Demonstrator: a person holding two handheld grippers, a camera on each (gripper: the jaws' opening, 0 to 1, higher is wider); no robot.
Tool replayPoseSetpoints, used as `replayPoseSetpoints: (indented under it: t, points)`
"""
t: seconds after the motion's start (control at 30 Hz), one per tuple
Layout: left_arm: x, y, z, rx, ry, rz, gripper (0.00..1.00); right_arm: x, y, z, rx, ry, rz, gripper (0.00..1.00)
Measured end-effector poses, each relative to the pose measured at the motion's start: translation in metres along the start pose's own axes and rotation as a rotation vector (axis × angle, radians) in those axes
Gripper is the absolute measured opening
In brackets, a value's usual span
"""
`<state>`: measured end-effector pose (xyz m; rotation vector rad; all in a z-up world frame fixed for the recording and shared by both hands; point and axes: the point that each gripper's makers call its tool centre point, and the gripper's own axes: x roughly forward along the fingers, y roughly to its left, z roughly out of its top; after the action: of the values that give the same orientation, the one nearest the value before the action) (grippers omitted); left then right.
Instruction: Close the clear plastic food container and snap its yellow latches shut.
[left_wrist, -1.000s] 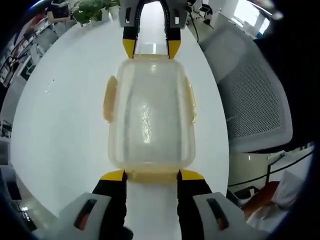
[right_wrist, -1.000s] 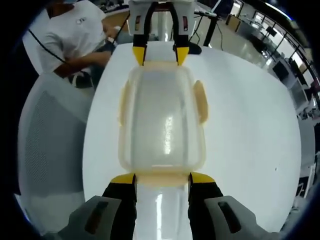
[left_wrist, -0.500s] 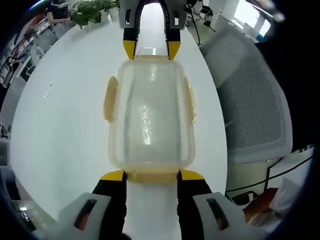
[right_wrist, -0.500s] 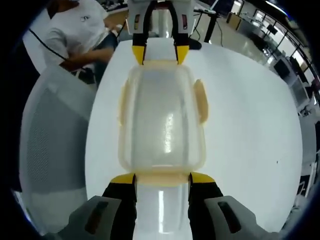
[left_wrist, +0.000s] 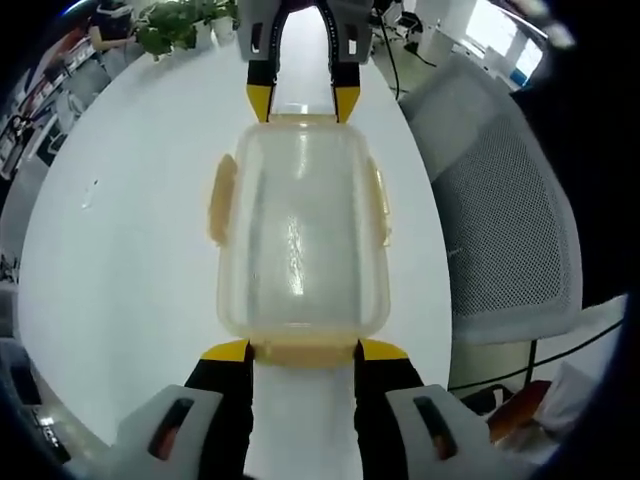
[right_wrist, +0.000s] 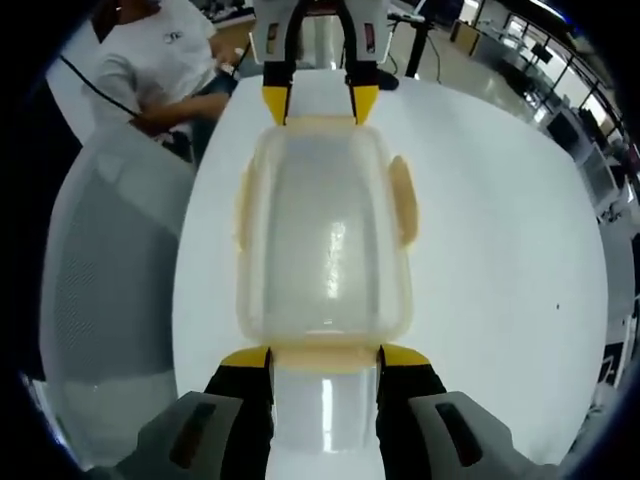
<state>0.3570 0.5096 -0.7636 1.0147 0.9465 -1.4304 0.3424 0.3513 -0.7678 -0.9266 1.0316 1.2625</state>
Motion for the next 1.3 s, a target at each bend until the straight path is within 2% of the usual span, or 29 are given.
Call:
replayPoseSetpoints:
  t: [0.63, 1.3]
  points:
    - [0.010, 0.000, 0.029, 0.000, -0.005, -0.015, 0.38, -0.009, 0.000, -0.029, 0.009, 0.022, 0.005, 0.38]
    - [0.015, 0.003, 0.051, 0.007, -0.009, -0.025, 0.38, -0.015, 0.000, -0.052, 0.025, 0.042, 0.010, 0.38]
